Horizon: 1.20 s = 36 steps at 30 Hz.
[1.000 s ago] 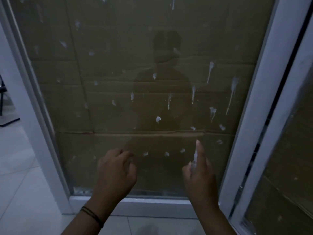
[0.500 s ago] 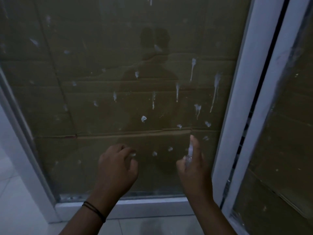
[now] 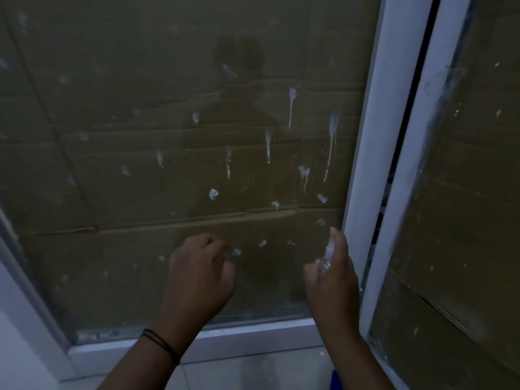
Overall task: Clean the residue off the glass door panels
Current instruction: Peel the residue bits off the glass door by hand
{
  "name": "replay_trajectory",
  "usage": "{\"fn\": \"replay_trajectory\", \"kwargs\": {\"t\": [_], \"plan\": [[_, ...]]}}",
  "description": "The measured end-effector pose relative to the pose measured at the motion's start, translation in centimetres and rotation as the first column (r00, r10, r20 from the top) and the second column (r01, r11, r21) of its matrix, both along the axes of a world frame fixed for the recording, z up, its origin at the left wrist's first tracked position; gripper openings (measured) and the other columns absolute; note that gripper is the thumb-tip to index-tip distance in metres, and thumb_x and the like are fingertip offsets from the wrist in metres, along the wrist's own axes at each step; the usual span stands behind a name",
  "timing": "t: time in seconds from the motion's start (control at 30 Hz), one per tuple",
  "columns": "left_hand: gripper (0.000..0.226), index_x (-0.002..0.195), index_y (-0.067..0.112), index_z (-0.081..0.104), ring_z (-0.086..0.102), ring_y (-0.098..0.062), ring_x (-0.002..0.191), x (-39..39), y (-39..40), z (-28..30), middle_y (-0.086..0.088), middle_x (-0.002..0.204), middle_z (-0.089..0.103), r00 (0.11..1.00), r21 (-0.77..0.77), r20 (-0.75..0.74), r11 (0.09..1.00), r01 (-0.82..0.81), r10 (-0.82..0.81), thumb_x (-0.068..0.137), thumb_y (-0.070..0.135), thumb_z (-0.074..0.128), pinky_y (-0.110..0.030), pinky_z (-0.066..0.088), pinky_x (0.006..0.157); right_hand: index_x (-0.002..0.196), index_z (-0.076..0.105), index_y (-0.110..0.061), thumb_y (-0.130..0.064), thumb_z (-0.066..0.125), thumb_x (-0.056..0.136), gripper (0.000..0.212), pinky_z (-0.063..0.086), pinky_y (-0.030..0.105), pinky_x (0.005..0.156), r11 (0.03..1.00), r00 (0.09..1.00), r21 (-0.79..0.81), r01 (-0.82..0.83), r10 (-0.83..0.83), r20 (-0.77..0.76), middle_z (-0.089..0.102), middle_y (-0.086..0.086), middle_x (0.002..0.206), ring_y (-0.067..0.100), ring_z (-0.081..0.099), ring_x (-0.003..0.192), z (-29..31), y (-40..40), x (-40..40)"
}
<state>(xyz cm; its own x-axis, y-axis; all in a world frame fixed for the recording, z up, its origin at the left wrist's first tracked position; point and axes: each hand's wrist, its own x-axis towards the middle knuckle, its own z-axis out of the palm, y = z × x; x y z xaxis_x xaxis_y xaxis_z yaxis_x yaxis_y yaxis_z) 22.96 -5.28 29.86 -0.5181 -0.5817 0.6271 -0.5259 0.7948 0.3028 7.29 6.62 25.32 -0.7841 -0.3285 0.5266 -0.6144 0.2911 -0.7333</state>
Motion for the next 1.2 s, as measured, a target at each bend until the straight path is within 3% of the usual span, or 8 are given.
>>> {"fn": "replay_trajectory", "kwargs": {"t": [0.2, 0.3, 0.47, 0.6, 0.8, 0.87, 1.07, 1.2], "plan": [[0.023, 0.08, 0.017, 0.072, 0.061, -0.023, 0.077, -0.3, 0.2, 0.1, 0.002, 0.081, 0.064, 1.0, -0.03, -0.006, 0.999, 0.01, -0.011, 0.066, 0.022, 0.054, -0.034, 0.048, 0.07, 0.148, 0.018, -0.028, -0.009, 0.053, 0.087, 0.073, 0.036, 0.021, 0.045, 0.997, 0.996, -0.018, 0.082, -0.082, -0.029, 0.057, 0.013, 0.105, 0.011, 0.046, 0.06, -0.2, 1.3, -1.7], [0.03, 0.08, 0.017, 0.072, 0.062, -0.023, 0.076, -0.4, 0.2, 0.0, 0.001, 0.08, 0.064, 1.0, -0.054, 0.011, 0.998, 0.023, -0.022, 0.069, 0.027, 0.046, -0.034, 0.049, 0.069, 0.146, 0.023, -0.027, -0.01, 0.05, 0.089, 0.066, 0.041, 0.026, 0.054, 0.992, 0.992, -0.014, 0.129, -0.129, -0.011, 0.057, 0.016, 0.108, 0.019, 0.051, 0.072, 0.1, 2.1, -3.1], [0.022, 0.081, 0.018, 0.073, 0.062, -0.022, 0.075, -0.6, 0.0, -0.4, 0.001, 0.079, 0.063, 1.0, -0.057, 0.012, 0.998, 0.018, -0.018, 0.064, 0.02, 0.059, -0.035, 0.048, 0.069, 0.14, 0.027, -0.022, -0.01, 0.049, 0.09, 0.055, 0.038, 0.021, 0.053, 0.987, 0.987, 0.014, 0.157, -0.158, 0.041, 0.06, 0.021, 0.107, 0.027, 0.06, 0.077, 0.2, 2.9, -4.5], [0.022, 0.079, 0.018, 0.073, 0.063, -0.023, 0.074, -0.4, 0.2, -0.6, 0.001, 0.077, 0.063, 0.999, -0.053, 0.02, 0.998, 0.036, -0.035, 0.062, 0.019, 0.06, -0.035, 0.049, 0.067, 0.142, 0.026, -0.021, -0.01, 0.05, 0.091, 0.058, 0.044, 0.028, 0.058, 0.986, 0.986, 0.024, 0.163, -0.164, 0.026, 0.059, 0.022, 0.109, 0.029, 0.059, 0.079, 0.1, 3.0, -3.8], [0.031, 0.093, 0.017, 0.071, 0.064, -0.025, 0.08, 0.0, 1.0, -1.4, 0.0, 0.087, 0.066, 0.991, 0.03, 0.048, 0.992, 0.122, -0.123, 0.066, 0.019, 0.059, -0.039, 0.053, 0.073, 0.147, 0.001, -0.035, -0.017, 0.053, 0.092, 0.078, 0.049, 0.037, 0.083, 0.999, 0.986, -0.034, 0.008, -0.002, 0.167, 0.037, 0.014, 0.145, 0.029, 0.05, 0.117, -0.2, 3.0, -1.5], [0.037, 0.105, 0.017, 0.068, 0.065, -0.023, 0.087, 0.4, 1.5, -2.2, 0.001, 0.096, 0.067, 0.986, 0.049, 0.017, 0.986, 0.162, -0.163, 0.069, 0.019, 0.059, -0.039, 0.053, 0.08, 0.147, -0.002, -0.034, -0.015, 0.052, 0.092, 0.08, 0.048, 0.036, 0.085, 0.997, 0.968, -0.048, -0.053, 0.063, 0.243, 0.03, 0.01, 0.149, 0.027, 0.05, 0.115, -0.2, 2.9, -0.4], [0.064, 0.141, 0.035, 0.036, 0.054, -0.002, 0.105, 1.9, 3.6, -4.0, 0.014, 0.12, 0.053, 0.955, 0.2, -0.105, 0.935, 0.292, -0.276, 0.08, 0.029, 0.054, -0.008, 0.035, 0.09, 0.148, 0.014, -0.023, -0.022, 0.047, 0.096, 0.062, 0.042, 0.037, 0.102, 0.98, 0.948, -0.032, -0.194, 0.196, 0.251, 0.038, 0.007, 0.144, 0.022, 0.043, 0.126, 0.2, 1.5, 3.0], [0.073, 0.136, 0.05, 0.014, 0.042, 0.008, 0.113, 2.9, 4.9, -4.9, 0.017, 0.126, 0.043, 0.924, 0.228, -0.116, 0.896, 0.382, -0.365, 0.083, 0.03, 0.059, 0.004, 0.024, 0.093, 0.145, 0.026, -0.03, -0.054, 0.04, 0.086, 0.065, 0.037, 0.011, 0.076, 0.941, 0.909, 0.007, -0.34, 0.326, 0.258, 0.049, -0.007, 0.128, 0.001, 0.046, 0.105, 1.2, 0.6, 5.8]]}}
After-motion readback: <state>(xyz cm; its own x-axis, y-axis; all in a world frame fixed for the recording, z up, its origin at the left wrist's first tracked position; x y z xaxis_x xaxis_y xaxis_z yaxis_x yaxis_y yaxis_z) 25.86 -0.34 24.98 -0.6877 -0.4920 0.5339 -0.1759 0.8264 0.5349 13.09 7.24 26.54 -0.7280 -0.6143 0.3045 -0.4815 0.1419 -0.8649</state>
